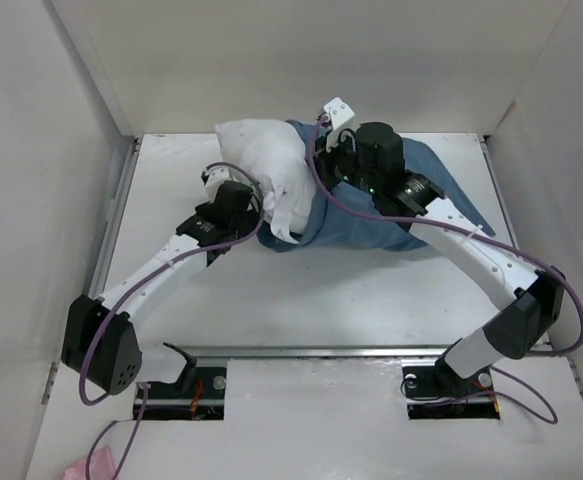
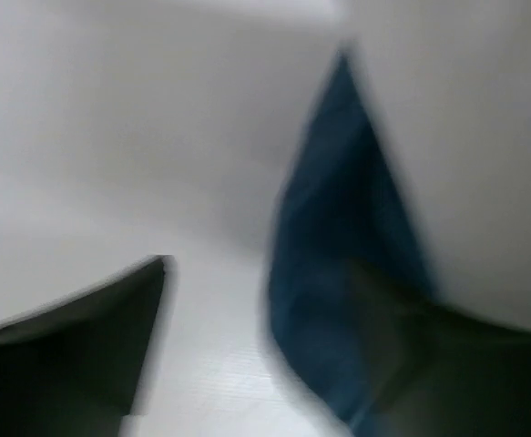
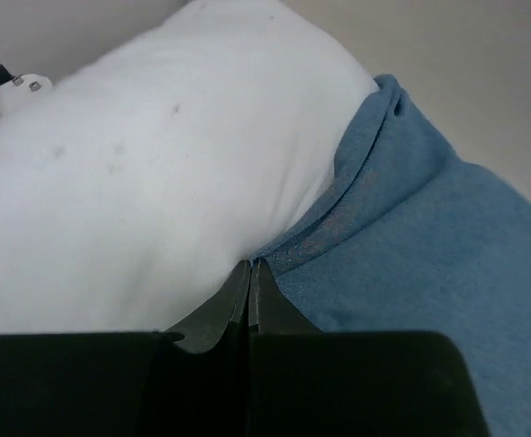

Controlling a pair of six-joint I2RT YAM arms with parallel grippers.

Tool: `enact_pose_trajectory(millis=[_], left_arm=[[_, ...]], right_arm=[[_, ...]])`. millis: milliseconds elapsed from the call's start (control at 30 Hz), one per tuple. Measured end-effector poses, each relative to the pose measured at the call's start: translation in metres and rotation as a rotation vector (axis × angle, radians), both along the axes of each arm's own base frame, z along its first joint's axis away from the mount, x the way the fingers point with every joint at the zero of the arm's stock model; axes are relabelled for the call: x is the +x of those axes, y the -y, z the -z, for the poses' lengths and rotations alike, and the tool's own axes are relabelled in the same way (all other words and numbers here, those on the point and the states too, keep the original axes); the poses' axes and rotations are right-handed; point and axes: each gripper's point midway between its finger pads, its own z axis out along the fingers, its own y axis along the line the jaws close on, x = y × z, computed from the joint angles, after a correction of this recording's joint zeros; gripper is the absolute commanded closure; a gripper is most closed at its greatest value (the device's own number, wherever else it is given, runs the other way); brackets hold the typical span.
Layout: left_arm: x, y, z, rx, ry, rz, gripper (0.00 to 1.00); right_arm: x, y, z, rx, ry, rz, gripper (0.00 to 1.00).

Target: Put the pillow into the pillowcase

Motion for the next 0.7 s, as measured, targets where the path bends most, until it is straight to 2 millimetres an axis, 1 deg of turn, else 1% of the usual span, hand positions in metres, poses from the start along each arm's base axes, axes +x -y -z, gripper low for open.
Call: enact_pose_trajectory(millis=[33,100,167,233,333,400,433,467,533,567,633,667,700], left_arm=[[-0.01,-0.006,0.009,0.009,-0.044,-0.023,0.0],[-0.031,-0.022,0.02,0.026,-0.111,-0.089,0.0],[-0.049,-0.037,0.017,0.019,-0.133,-0.16,0.0],[-0.067,-0.053,0.001,-0.016,-0.105,-0.222,0.08],[-0.088,-0.068,-0.034,-0.132,0.024,-0.26,0.24],[-0.101,-0.073,-0.053,-0.224,0.128,-0.245,0.33],[-0.105,-0.073,-0.056,-0.269,0.175,-0.228,0.35],[-0.11,-0.072,-0.059,-0.306,0.215,-0.205,0.42],[-0.11,-0.064,-0.054,-0.354,0.257,-0.152,0.49],[-0.108,-0.058,-0.045,-0.362,0.252,-0.126,0.52],[-0.103,-0.044,-0.017,-0.348,0.194,-0.076,0.59],[-0.1,-0.034,0.005,-0.332,0.14,-0.041,0.63],[-0.099,-0.031,0.01,-0.328,0.126,-0.031,0.63]], right_arm=[[-0.001,-0.001,0.006,0.001,-0.026,-0.004,1.0],[-0.002,0.0,0.011,0.006,-0.059,0.005,1.0],[-0.003,0.001,0.011,0.015,-0.072,0.014,1.0],[-0.005,0.003,0.011,0.02,-0.083,0.025,1.0],[-0.01,0.004,0.012,0.021,-0.1,0.025,1.0],[-0.012,0.004,0.018,0.011,-0.12,0.022,1.0],[-0.013,0.004,0.022,0.004,-0.129,0.022,1.0],[-0.014,0.004,0.023,0.003,-0.136,0.02,1.0],[-0.015,0.003,0.023,0.006,-0.14,0.014,1.0],[-0.016,0.003,0.023,0.007,-0.143,0.009,1.0],[-0.018,0.001,0.024,0.012,-0.152,-0.001,1.0],[-0.019,0.0,0.024,0.014,-0.156,-0.008,1.0],[-0.02,0.0,0.025,0.015,-0.162,-0.014,1.0]])
